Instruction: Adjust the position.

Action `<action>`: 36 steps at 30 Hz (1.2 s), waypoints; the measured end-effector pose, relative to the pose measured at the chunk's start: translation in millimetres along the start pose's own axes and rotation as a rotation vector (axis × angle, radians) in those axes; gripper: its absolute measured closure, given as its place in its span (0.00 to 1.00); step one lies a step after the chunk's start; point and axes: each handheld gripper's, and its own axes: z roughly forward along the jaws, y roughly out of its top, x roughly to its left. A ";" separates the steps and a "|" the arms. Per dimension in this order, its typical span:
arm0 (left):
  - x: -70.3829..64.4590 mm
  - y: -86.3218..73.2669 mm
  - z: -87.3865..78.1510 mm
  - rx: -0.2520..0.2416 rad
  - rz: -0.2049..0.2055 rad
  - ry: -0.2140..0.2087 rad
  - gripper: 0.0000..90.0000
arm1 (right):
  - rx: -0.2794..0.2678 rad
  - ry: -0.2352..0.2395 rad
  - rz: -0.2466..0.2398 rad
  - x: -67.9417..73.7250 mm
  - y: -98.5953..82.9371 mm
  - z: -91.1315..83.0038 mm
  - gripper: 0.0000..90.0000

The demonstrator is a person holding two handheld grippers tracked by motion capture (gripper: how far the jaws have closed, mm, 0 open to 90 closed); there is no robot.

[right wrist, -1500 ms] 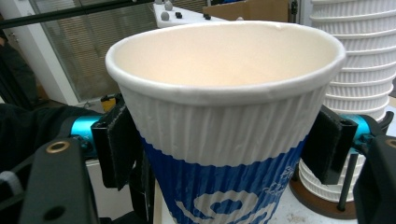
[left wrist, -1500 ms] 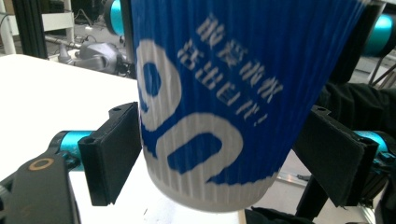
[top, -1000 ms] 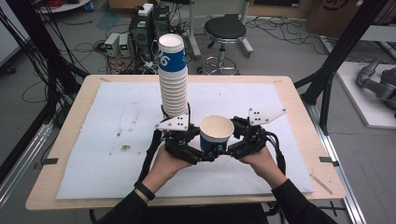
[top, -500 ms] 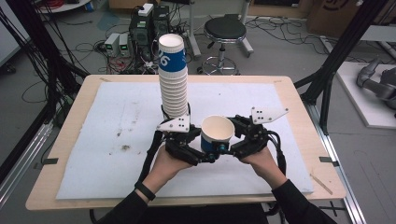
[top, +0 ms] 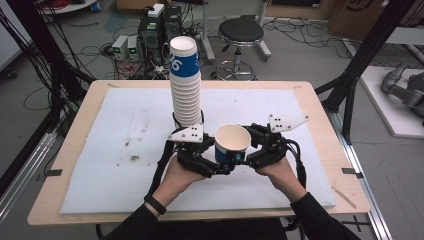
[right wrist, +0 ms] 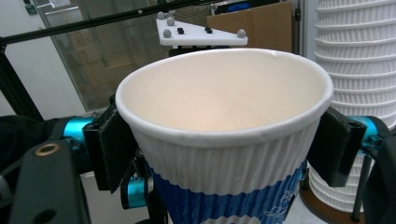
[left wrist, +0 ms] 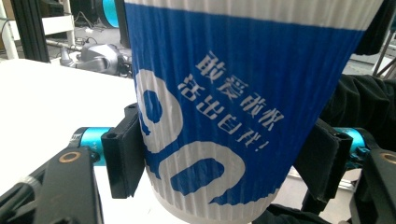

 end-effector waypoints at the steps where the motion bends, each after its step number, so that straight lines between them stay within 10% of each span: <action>1: 0.0 0.1 0.0 0.000 -0.003 0.000 0.30 | -0.001 -0.002 -0.007 -0.1 0.2 -0.2 0.23; 36: -9.3 10.2 -60.0 -0.017 0.054 0.176 0.18 | 0.014 -0.114 -0.054 -8.9 2.2 -24.2 0.24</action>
